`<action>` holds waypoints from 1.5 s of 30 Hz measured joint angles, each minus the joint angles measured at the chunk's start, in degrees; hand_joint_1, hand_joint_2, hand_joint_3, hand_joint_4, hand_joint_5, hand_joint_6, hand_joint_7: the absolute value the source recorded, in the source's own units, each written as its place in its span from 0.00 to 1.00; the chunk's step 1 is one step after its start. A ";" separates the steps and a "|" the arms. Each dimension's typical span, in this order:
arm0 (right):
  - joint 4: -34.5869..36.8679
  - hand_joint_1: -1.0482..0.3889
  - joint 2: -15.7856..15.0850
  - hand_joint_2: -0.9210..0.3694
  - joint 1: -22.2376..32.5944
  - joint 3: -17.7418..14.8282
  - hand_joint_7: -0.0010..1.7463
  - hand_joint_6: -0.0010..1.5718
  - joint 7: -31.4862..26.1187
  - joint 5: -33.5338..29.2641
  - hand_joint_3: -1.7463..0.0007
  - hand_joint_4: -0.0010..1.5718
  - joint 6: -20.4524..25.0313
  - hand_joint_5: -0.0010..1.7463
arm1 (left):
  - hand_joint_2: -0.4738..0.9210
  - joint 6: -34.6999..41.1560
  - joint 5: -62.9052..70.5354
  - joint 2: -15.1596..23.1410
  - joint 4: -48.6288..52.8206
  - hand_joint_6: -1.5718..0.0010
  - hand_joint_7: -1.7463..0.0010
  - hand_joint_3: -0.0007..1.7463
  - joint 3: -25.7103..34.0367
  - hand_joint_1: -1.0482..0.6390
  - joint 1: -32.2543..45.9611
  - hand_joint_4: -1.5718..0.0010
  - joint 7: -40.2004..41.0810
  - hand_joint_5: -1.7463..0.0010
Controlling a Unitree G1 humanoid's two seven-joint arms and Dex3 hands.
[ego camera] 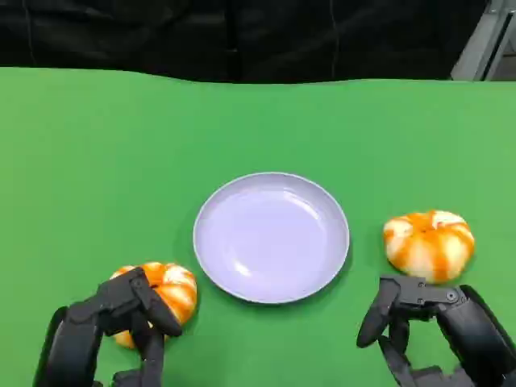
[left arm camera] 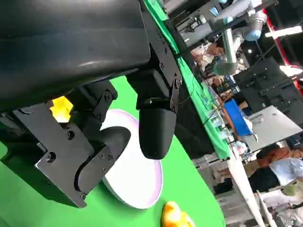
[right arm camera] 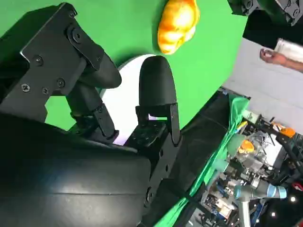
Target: Grasp the bread from the table and place it into the plate.
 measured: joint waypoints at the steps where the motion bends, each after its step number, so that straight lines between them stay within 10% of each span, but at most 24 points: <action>1: -0.07 0.75 0.00 0.54 0.00 0.01 0.74 0.54 0.00 -0.05 0.14 0.55 0.00 1.00 | 0.54 0.00 0.00 0.00 0.00 0.46 0.18 0.87 0.01 0.62 0.00 0.41 0.00 0.08; 12: -0.35 0.77 0.00 0.53 0.00 0.31 0.74 0.53 0.00 -0.08 0.15 0.54 0.35 1.00 | 0.55 0.01 -0.01 0.00 0.00 0.48 0.21 0.86 0.05 0.62 0.00 0.44 0.00 0.09; 21: -0.34 0.76 0.00 0.53 0.00 0.39 0.74 0.54 0.00 -0.07 0.15 0.55 0.34 1.00 | 0.74 0.04 -1.36 -1.21 -0.57 0.63 0.74 0.48 0.15 0.57 0.06 0.63 0.06 0.45; 26: -0.39 0.76 0.00 0.53 0.01 0.54 0.74 0.54 0.00 -0.08 0.14 0.55 0.36 1.00 | 0.96 0.68 4.87 -1.11 -1.21 0.75 0.95 0.06 1.32 0.42 0.07 0.83 2.14 0.62; 45: -0.90 0.77 -0.03 0.53 0.05 1.07 0.73 0.53 0.00 -0.03 0.15 0.55 1.18 0.99 | 0.95 25.89 28.67 6.09 -3.76 0.86 1.00 0.00 -1.74 0.27 -5.28 0.96 -0.04 0.72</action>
